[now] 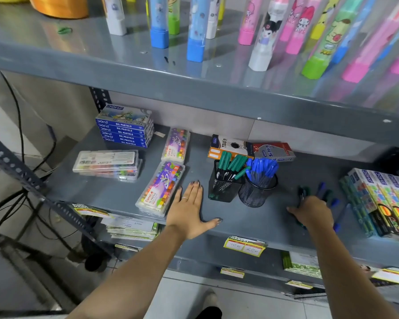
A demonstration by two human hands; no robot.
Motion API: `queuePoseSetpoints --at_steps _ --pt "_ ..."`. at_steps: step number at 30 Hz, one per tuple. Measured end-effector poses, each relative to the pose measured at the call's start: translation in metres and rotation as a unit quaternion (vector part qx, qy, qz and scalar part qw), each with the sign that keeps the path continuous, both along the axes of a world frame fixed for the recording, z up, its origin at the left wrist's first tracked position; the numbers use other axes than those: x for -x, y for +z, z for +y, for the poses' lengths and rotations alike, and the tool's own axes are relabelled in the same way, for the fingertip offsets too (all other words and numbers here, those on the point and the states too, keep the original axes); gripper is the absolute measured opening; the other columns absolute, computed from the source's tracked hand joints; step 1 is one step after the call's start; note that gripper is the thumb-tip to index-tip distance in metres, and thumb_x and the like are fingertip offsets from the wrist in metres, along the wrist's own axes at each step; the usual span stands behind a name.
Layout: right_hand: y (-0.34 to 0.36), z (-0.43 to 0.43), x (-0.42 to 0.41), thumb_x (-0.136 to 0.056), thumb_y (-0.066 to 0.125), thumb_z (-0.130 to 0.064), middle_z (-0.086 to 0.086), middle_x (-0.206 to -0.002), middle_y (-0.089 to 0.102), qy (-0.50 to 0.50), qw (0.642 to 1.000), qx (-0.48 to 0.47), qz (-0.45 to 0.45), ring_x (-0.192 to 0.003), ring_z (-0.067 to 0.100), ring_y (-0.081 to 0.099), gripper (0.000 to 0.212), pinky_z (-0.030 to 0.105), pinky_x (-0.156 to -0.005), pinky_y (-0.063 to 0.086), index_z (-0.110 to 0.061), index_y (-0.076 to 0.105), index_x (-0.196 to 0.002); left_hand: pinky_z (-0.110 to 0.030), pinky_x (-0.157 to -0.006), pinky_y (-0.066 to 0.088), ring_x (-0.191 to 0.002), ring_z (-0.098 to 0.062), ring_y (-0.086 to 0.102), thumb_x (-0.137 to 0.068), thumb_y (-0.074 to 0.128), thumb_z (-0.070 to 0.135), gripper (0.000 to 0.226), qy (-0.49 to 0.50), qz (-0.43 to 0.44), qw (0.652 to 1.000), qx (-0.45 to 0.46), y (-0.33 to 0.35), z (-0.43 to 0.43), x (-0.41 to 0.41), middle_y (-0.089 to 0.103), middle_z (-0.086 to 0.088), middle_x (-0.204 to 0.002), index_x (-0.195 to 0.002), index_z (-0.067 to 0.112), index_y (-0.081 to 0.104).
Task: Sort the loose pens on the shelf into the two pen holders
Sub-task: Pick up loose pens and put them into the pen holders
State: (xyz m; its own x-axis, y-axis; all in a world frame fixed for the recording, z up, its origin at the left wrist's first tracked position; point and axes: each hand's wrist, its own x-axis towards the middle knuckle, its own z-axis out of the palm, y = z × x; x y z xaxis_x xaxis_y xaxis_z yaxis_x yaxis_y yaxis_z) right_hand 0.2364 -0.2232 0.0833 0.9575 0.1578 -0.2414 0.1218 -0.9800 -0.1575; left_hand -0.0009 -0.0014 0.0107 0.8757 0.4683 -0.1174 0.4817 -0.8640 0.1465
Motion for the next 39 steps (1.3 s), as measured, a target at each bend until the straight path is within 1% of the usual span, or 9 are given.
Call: queuePoseSetpoints --at_steps 13,18,20,23,27,29,33,36,39 --pt "0.002 -0.021 0.017 -0.083 0.072 -0.027 0.018 -0.087 0.062 -0.067 0.997 -0.02 -0.012 -0.082 0.037 0.063 0.034 0.037 -0.063 0.048 0.001 0.066 -0.102 -0.046 -0.123 -0.008 -0.15 -0.018 -0.019 -0.077 0.01 0.092 0.115 0.0 0.002 1.0 0.001 0.0 0.001 0.001 -0.014 -0.004 -0.166 -0.156 0.012 -0.012" --pt "0.033 -0.031 0.024 -0.083 0.069 -0.028 0.019 -0.084 0.064 -0.078 0.986 -0.121 -0.085 -0.082 0.038 0.063 0.026 0.037 -0.071 0.049 -0.006 0.073 -0.096 -0.045 -0.123 -0.009 -0.15 -0.018 -0.019 -0.077 0.01 0.092 0.115 -0.002 0.0 1.0 0.0 0.001 0.001 0.0 -0.015 -0.004 -0.166 -0.156 0.012 -0.012" --pt "0.057 -0.031 0.026 -0.085 0.068 -0.015 0.021 -0.088 0.07 -0.065 0.956 -0.256 -0.124 -0.077 0.028 0.067 0.022 0.029 -0.072 0.05 -0.007 0.074 -0.103 -0.045 -0.122 -0.01 -0.15 -0.018 -0.019 -0.078 0.011 0.092 0.115 -0.001 -0.001 1.0 0.004 0.002 0.0 0.001 -0.014 -0.004 -0.166 -0.156 0.011 -0.012" --pt "0.096 -0.022 0.03 -0.084 0.068 -0.008 0.009 -0.077 0.073 -0.041 0.884 -0.44 -0.151 -0.048 -0.005 0.062 0.024 0.009 -0.049 0.048 -0.009 0.071 -0.108 -0.045 -0.123 -0.01 -0.15 -0.018 -0.019 -0.078 0.012 0.092 0.115 0.0 -0.005 1.0 0.005 0.002 0.0 0.001 -0.014 -0.004 -0.166 -0.156 0.011 -0.011" --pt "0.135 0.026 0.051 -0.08 0.074 -0.001 -0.017 -0.056 0.067 0.039 0.791 -0.599 -0.116 -0.046 -0.004 0.059 0.027 0.021 -0.052 0.051 -0.021 0.06 -0.09 -0.044 -0.122 -0.01 -0.15 -0.017 -0.019 -0.079 0.014 0.091 0.114 0.0 -0.005 1.0 0.003 0.003 0.0 0.001 -0.013 -0.004 -0.166 -0.156 0.011 -0.011" --pt "0.135 0.061 0.061 -0.076 0.077 0.001 -0.012 -0.059 0.069 0.082 0.787 -0.601 -0.111 -0.052 -0.006 0.062 0.033 0.028 -0.063 0.052 -0.026 0.058 -0.079 -0.044 -0.122 -0.01 -0.15 -0.017 -0.018 -0.079 0.013 0.092 0.114 0.0 -0.006 1.0 0.004 0.002 0.0 0.001 -0.013 -0.004 -0.166 -0.156 0.011 -0.011" --pt "0.11 0.111 0.077 -0.08 0.076 -0.014 -0.011 -0.064 0.064 0.214 0.859 -0.453 -0.104 -0.05 -0.007 0.058 0.021 0.011 -0.056 0.048 -0.022 0.069 -0.097 -0.044 -0.123 -0.009 -0.151 -0.017 -0.018 -0.078 0.013 0.092 0.115 0.0 -0.008 1.0 0.004 0.002 0.0 0.002 -0.012 -0.004 -0.166 -0.156 0.011 -0.01" --pt "0.084 0.13 0.084 -0.088 0.069 -0.019 -0.005 -0.055 0.053 0.27 0.879 -0.375 -0.119 -0.045 0.005 0.048 0.012 0.025 -0.057 0.048 -0.01 0.071 -0.095 -0.045 -0.123 -0.009 -0.15 -0.017 -0.018 -0.078 0.012 0.092 0.115 -0.001 -0.003 1.0 0.002 0.003 -0.001 0.002 -0.013 -0.004 -0.166 -0.156 0.011 -0.011" --pt "0.063 0.138 0.088 -0.088 0.069 -0.022 0.001 -0.071 0.067 0.273 0.896 -0.319 -0.14 -0.062 0.017 0.062 0.03 0.033 -0.068 0.055 -0.009 0.064 -0.115 -0.045 -0.122 -0.01 -0.15 -0.017 -0.019 -0.078 0.012 0.093 0.115 0.001 -0.002 1.0 0.007 0.003 0.0 0.001 -0.014 -0.004 -0.166 -0.156 0.011 -0.012"
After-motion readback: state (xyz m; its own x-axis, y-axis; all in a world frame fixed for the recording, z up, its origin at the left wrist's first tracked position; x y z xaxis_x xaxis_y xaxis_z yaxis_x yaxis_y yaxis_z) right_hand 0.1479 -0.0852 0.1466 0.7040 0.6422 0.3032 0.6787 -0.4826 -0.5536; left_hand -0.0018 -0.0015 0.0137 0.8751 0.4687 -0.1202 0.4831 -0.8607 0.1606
